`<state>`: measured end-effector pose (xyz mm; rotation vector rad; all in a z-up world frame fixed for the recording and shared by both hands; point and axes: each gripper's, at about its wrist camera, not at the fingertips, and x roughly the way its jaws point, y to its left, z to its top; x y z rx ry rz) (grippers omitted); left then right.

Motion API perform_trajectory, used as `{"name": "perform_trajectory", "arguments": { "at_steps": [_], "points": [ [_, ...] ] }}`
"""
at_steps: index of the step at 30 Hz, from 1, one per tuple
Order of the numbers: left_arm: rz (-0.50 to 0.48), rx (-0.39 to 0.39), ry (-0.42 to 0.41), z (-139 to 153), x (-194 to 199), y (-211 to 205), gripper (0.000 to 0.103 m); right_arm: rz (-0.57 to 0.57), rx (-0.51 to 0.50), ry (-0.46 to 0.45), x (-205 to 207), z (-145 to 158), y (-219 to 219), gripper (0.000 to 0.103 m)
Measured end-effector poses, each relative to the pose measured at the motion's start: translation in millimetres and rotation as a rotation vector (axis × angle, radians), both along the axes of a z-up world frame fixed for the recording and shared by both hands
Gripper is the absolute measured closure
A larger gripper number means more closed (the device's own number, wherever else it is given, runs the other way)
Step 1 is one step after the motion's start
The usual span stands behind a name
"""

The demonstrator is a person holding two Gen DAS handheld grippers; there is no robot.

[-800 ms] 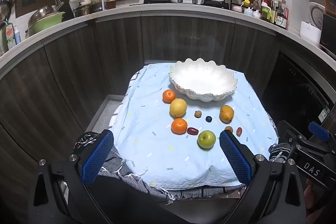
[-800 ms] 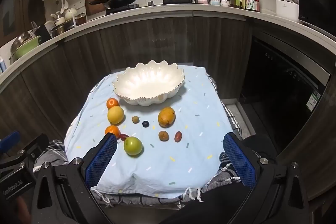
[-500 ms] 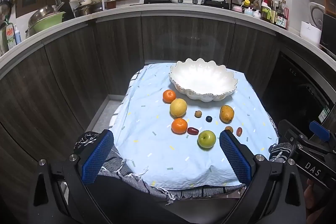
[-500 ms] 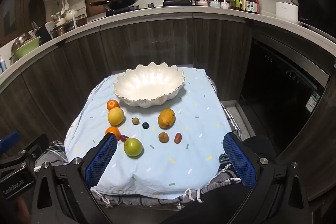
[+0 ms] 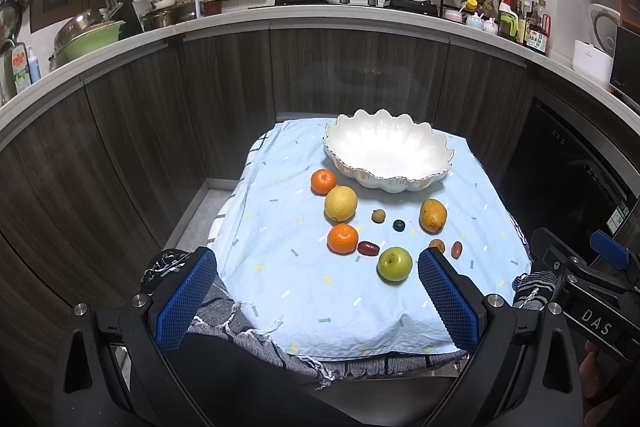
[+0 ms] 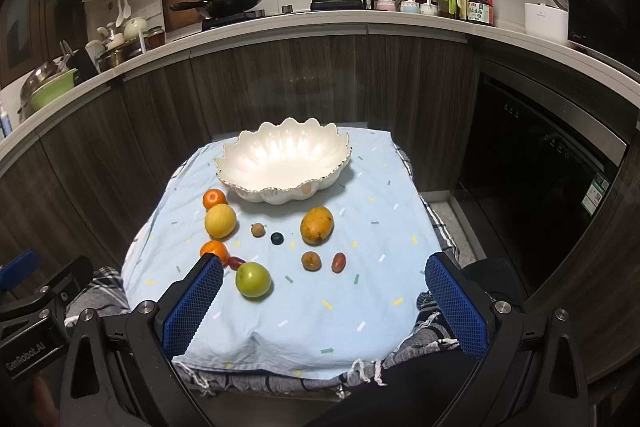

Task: Organize fruits

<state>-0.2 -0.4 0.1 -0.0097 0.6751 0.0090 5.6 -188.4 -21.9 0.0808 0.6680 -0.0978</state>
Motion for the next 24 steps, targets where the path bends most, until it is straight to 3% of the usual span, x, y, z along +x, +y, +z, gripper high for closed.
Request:
{"name": "perform_trajectory", "arguments": {
  "at_steps": [24],
  "points": [
    [-0.001,-0.002,0.007,-11.4,-2.8,-0.4,0.0,-0.003,-0.001,0.001,1.3,-2.2,-0.7,0.001]
  ]
}}
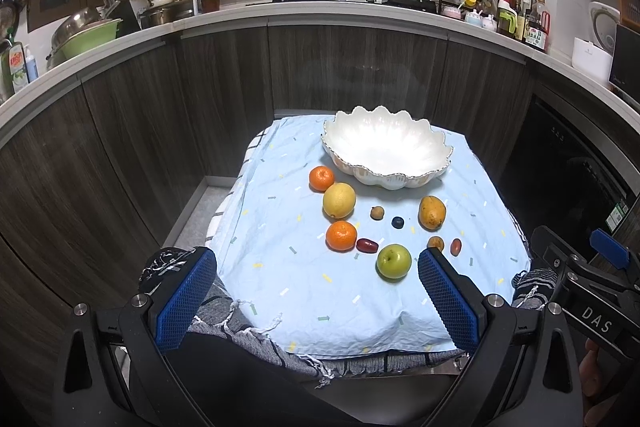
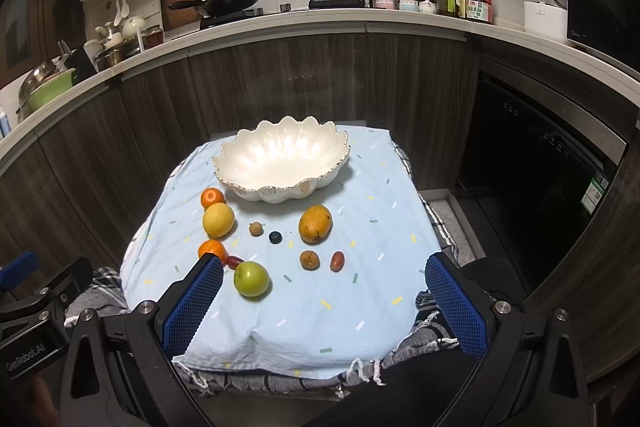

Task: Organize fruits

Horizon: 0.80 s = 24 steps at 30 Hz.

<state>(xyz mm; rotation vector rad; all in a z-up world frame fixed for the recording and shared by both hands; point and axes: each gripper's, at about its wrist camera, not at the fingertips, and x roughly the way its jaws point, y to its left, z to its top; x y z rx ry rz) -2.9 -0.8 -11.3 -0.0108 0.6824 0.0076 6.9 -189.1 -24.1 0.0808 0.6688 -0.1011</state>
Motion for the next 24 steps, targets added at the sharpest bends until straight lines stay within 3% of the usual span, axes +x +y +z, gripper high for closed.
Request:
{"name": "perform_trajectory", "arguments": {
  "at_steps": [24],
  "points": [
    [-0.001,0.0,0.006,-2.5,2.2,0.5,0.0,-0.001,0.0,0.001,-0.5,-0.9,0.1,0.001]
  ]
}}
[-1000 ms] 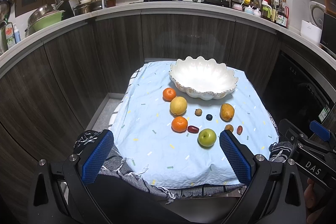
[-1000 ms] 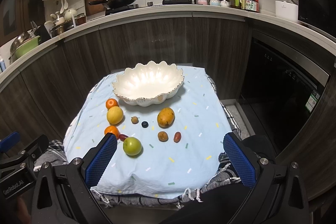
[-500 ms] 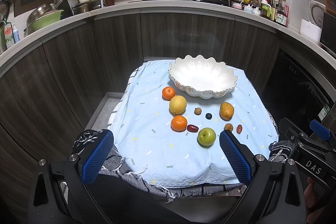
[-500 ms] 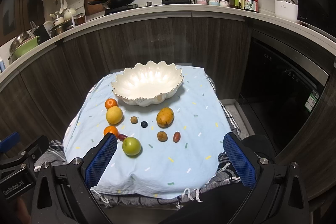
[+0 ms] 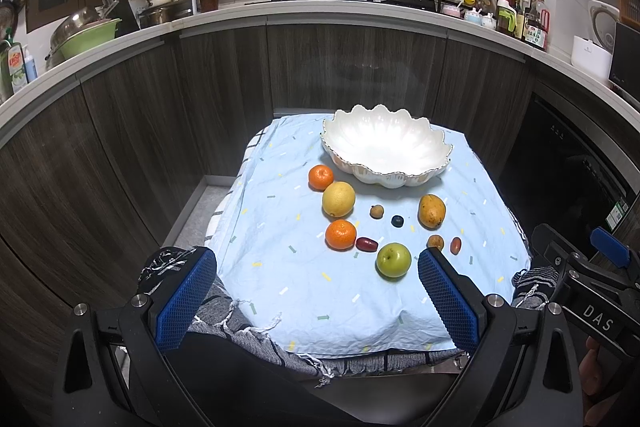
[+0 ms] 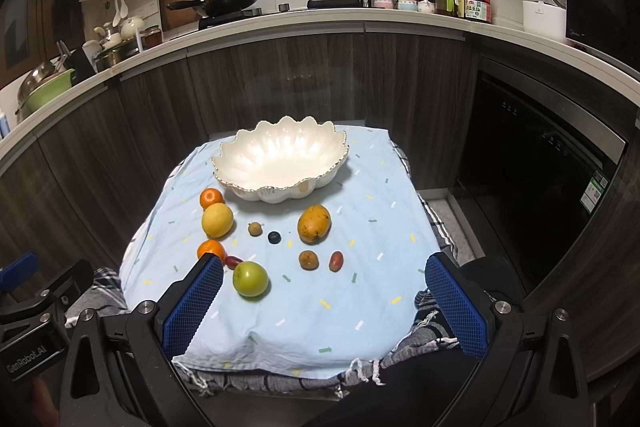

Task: Organize fruits

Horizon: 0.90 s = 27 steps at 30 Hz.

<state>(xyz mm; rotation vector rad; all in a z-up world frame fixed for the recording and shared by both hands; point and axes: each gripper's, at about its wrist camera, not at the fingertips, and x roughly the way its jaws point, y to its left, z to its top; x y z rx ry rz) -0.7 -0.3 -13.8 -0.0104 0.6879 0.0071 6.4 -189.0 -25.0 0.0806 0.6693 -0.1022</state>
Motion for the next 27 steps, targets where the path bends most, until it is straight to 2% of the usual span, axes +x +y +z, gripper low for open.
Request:
{"name": "perform_trajectory", "arguments": {
  "at_steps": [27],
  "points": [
    [-0.001,0.004,0.01,-4.2,5.0,-0.4,0.0,-0.002,0.0,0.006,0.7,-0.8,-0.7,0.001]
  ]
}}
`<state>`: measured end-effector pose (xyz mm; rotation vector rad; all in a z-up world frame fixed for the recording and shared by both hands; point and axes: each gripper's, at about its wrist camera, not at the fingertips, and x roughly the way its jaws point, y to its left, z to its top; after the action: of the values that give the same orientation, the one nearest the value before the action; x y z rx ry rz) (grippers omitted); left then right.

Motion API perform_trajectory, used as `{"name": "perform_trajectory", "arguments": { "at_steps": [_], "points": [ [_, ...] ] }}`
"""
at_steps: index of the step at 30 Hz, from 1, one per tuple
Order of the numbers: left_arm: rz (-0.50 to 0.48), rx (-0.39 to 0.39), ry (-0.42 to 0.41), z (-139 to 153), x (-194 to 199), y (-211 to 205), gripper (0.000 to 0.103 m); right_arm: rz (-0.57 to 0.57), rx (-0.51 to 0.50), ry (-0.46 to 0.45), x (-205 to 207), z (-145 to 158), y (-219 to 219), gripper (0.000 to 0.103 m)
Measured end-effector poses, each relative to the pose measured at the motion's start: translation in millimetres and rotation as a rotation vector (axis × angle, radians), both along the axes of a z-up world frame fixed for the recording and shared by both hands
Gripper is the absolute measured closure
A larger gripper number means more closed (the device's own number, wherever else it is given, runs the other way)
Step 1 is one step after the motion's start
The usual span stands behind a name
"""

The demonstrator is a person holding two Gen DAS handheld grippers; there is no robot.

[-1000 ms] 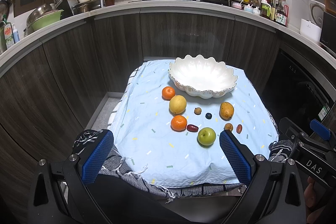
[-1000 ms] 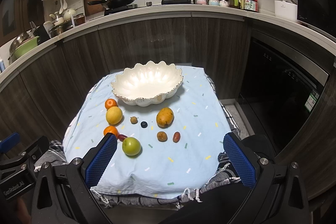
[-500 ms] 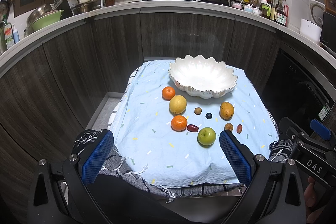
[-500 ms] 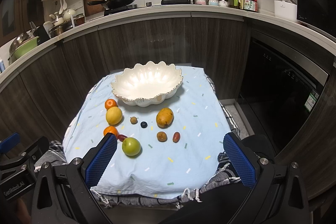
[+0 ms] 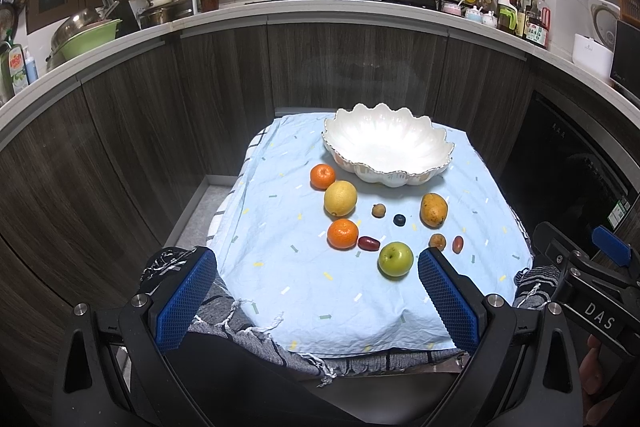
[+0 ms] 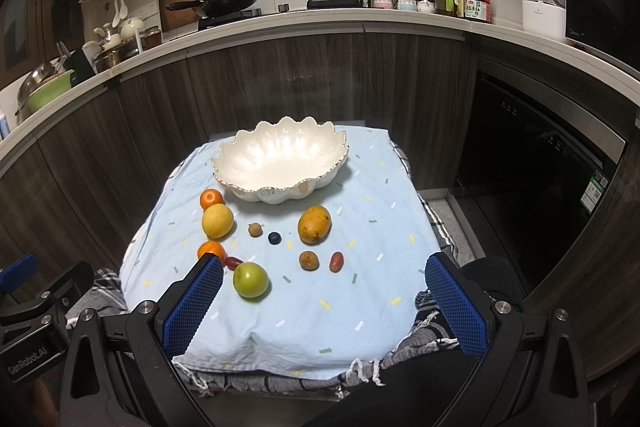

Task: Organize fruits

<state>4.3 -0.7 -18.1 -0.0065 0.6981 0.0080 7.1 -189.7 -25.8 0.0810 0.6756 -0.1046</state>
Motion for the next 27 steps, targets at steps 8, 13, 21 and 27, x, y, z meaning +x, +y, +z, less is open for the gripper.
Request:
{"name": "perform_trajectory", "arguments": {
  "at_steps": [8,13,21,27],
  "points": [
    [-0.001,0.021,0.009,-0.6,4.0,0.0,0.0,-0.002,0.0,0.006,3.9,0.5,-1.4,0.001],
    [0.0,0.04,0.012,0.1,8.5,-0.6,0.0,-0.008,0.006,0.022,11.4,-2.9,-2.7,0.001],
    [-0.011,0.069,0.013,0.0,17.4,-5.3,0.0,-0.016,-0.001,0.031,20.7,-6.8,-6.7,0.001],
    [-0.031,0.094,0.024,-2.1,28.4,-13.0,0.0,-0.022,-0.01,0.042,30.1,-11.8,-10.3,0.001]
  ]
}}
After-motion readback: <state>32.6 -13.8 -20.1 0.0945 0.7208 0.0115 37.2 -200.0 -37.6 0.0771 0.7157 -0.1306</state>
